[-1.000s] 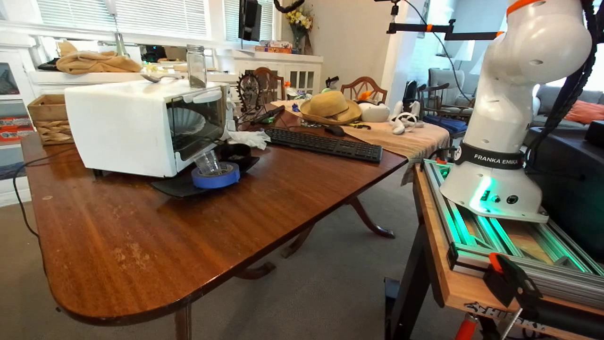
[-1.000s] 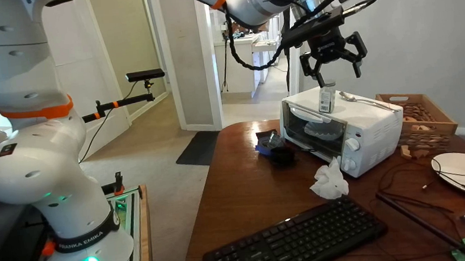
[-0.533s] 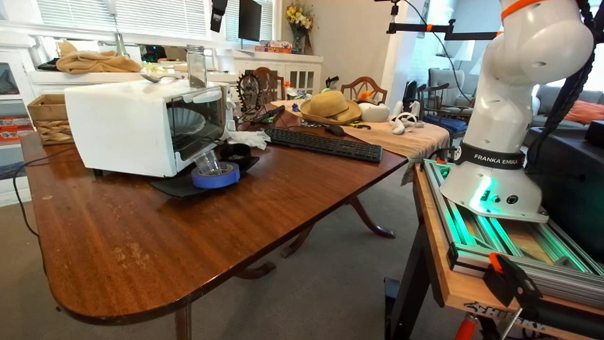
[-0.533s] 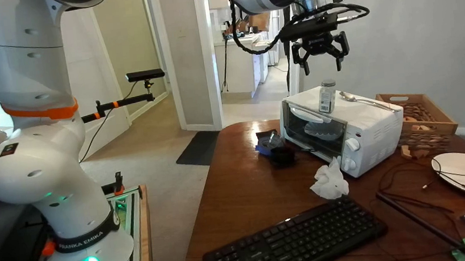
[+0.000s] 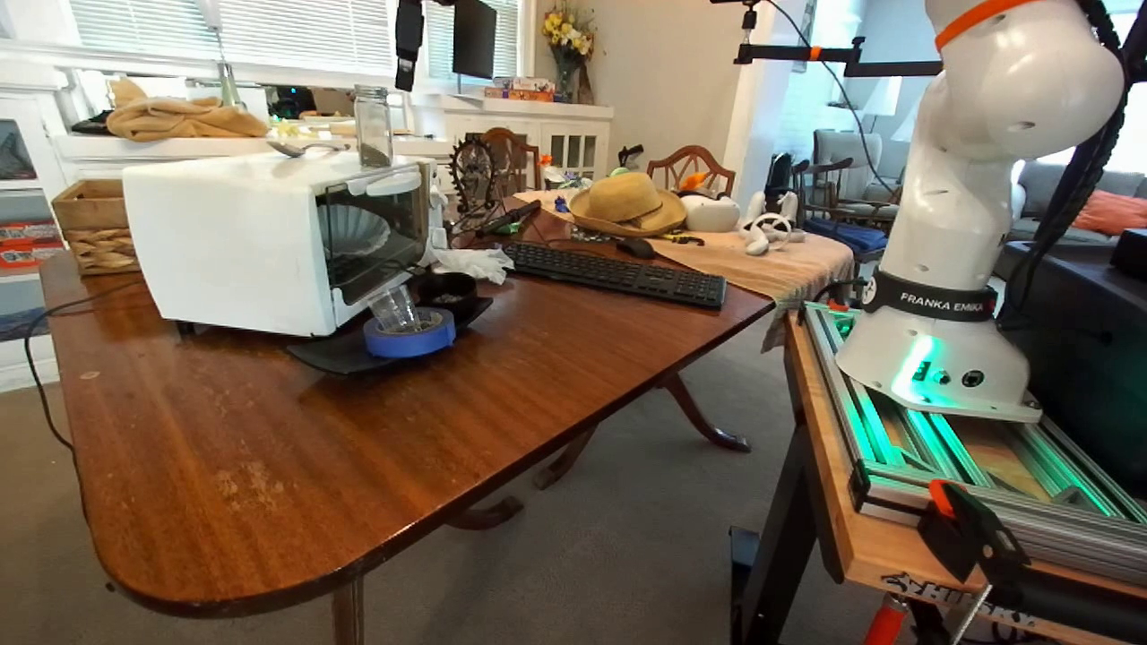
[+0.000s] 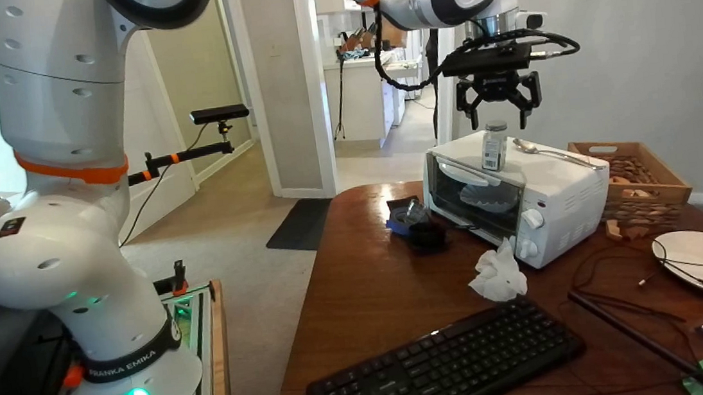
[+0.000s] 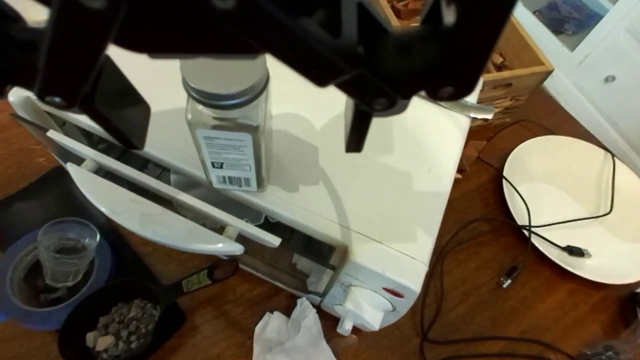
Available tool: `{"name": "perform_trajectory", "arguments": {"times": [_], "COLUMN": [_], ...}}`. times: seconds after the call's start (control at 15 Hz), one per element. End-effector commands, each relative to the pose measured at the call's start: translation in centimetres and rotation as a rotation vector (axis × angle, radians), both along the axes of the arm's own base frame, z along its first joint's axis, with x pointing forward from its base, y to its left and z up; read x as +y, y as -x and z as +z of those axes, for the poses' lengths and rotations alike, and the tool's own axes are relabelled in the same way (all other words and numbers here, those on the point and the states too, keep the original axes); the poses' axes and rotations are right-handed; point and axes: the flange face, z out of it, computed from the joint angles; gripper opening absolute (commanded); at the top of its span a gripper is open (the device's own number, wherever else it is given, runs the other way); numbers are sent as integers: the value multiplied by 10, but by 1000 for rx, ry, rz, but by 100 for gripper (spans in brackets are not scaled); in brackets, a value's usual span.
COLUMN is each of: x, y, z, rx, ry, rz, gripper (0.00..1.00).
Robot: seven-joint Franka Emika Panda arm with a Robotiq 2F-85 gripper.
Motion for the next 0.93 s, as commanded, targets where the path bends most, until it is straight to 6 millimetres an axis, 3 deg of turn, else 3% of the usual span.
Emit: {"name": "perform_trajectory", "arguments": {"times": [0.0,0.87], "x": [1,16], "y": [-16,-30], "z": [-11,-35], "rx": [50,139], "ry": [-19,-28], "rz": [6,81], "gripper": [100,100]}}
